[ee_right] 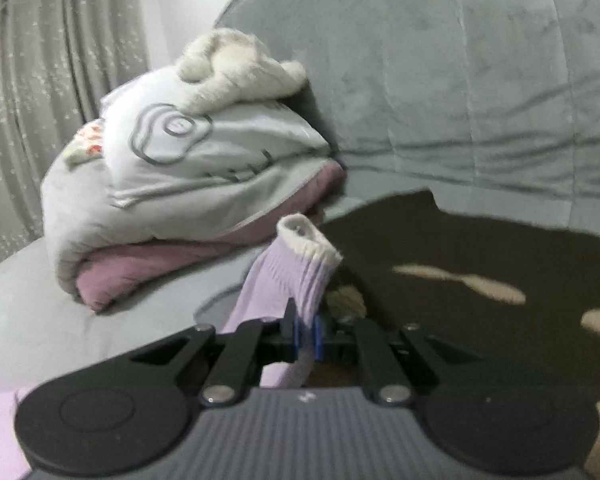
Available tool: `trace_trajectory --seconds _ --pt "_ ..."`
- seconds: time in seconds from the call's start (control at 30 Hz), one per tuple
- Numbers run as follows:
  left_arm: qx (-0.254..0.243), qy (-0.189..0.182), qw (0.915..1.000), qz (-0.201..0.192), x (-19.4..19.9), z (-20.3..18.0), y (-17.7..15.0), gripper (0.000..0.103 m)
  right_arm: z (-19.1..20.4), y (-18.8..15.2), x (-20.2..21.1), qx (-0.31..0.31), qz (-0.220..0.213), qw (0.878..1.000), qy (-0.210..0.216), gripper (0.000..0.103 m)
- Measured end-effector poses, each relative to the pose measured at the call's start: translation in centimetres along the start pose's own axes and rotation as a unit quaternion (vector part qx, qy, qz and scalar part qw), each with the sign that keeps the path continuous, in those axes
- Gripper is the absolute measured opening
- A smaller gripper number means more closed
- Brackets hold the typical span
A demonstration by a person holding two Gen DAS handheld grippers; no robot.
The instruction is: Fold clothes
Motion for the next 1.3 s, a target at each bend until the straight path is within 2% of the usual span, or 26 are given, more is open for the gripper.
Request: trace_trajectory --seconds 0.1,0.17,0.23,0.3,0.37,0.4,0.47,0.6,0.83,1.0,1.17,1.23,1.3 --pt "0.021 -0.03 0.9993 -0.01 1.2 -0.4 0.7 0.005 -0.8 -1.4 -0.1 -0.031 0.052 0.998 -0.013 0.012" --pt "0.032 -0.052 0.998 -0.018 2.0 -0.8 1.2 0.005 -2.0 -2.9 -0.5 -0.057 0.091 0.994 -0.034 0.037" --pt "0.04 -0.071 0.9963 -0.027 2.8 -1.3 1.7 0.005 -3.3 -3.2 0.3 -0.085 0.09 0.991 -0.05 0.039" --pt "0.051 -0.093 0.9937 -0.036 3.7 -1.9 2.1 0.005 -3.6 -2.6 1.4 -0.099 0.072 0.991 -0.046 0.046" --pt "0.059 -0.115 0.9905 -0.047 5.0 -2.9 2.5 0.005 -3.5 -1.6 3.0 -0.103 0.045 0.993 -0.043 0.065" --pt "0.06 -0.124 0.989 -0.052 5.6 -3.4 2.5 0.005 -3.3 -1.4 3.5 -0.099 0.036 0.994 -0.04 0.068" --pt "0.057 -0.145 0.986 -0.061 6.8 -4.9 2.5 0.005 -2.4 -0.7 4.7 -0.09 0.016 0.996 -0.016 0.069" --pt "0.023 -0.181 0.9803 -0.077 9.5 -9.0 1.7 0.005 0.3 -0.2 5.7 -0.071 0.01 0.997 0.038 0.069" --pt "-0.036 -0.256 0.9642 -0.06 13.9 -18.1 -1.9 0.005 5.2 0.1 6.1 -0.013 0.007 0.996 0.093 0.069" --pt "-0.109 -0.316 0.942 -0.034 17.7 -26.3 -7.4 0.005 7.2 0.0 6.6 -0.003 0.008 0.993 0.118 0.069" --pt "-0.147 -0.356 0.9228 -0.003 20.1 -32.6 -12.9 0.005 8.4 -0.7 6.7 0.007 0.016 0.99 0.138 0.069" --pt "-0.156 -0.366 0.9176 0.007 20.9 -34.4 -14.6 0.005 8.5 -0.8 6.7 0.006 0.019 0.989 0.143 0.069" --pt "-0.169 -0.377 0.9103 0.025 21.7 -36.9 -17.8 0.005 8.5 -0.9 6.8 0.004 0.02 0.989 0.147 0.069"
Point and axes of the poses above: each gripper's, at about its wrist camera, not at the fingertips, and x roughly against the way its jaws point, z to its left, y to its top, the point moved 8 cm from there along -x, roughly the way its jaws point, and after that the axes turned 10 degrees about x, right-handed, at the moved point
